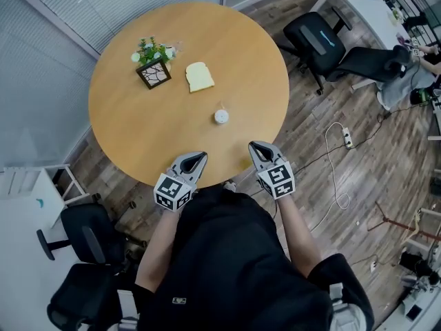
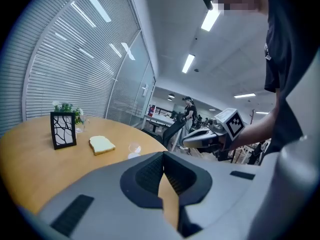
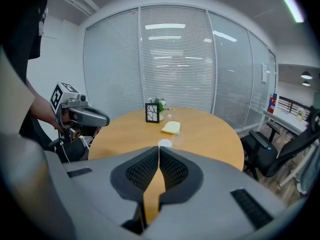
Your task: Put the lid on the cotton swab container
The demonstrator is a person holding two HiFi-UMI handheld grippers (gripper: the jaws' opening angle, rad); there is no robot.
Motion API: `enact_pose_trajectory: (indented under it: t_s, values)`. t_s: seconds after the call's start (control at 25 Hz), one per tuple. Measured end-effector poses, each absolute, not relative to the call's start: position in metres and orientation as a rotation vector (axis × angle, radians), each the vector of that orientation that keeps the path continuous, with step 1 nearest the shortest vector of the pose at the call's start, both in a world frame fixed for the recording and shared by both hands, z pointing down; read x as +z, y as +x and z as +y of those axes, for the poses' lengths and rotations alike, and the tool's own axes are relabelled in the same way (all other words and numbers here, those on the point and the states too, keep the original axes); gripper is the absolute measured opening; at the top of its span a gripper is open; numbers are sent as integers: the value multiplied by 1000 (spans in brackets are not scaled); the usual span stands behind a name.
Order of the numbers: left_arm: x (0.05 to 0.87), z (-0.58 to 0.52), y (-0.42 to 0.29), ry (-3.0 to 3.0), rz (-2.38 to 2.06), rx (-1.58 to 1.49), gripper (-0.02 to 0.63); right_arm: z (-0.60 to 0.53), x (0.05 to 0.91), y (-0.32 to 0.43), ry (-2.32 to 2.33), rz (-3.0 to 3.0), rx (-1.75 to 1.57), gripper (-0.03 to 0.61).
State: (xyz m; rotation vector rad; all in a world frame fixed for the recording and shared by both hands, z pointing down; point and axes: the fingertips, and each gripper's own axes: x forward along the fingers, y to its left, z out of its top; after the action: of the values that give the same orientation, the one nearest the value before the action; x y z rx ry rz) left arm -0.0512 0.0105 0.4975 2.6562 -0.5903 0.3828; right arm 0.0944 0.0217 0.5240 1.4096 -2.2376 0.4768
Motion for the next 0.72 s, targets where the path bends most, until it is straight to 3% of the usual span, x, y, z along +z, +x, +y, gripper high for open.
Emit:
enact_pose_trajectory:
  t_s: [0.72]
  values:
    - [525,-32,-43,2672,-512,439,8,-24,531,74,1355,-2250,464,6]
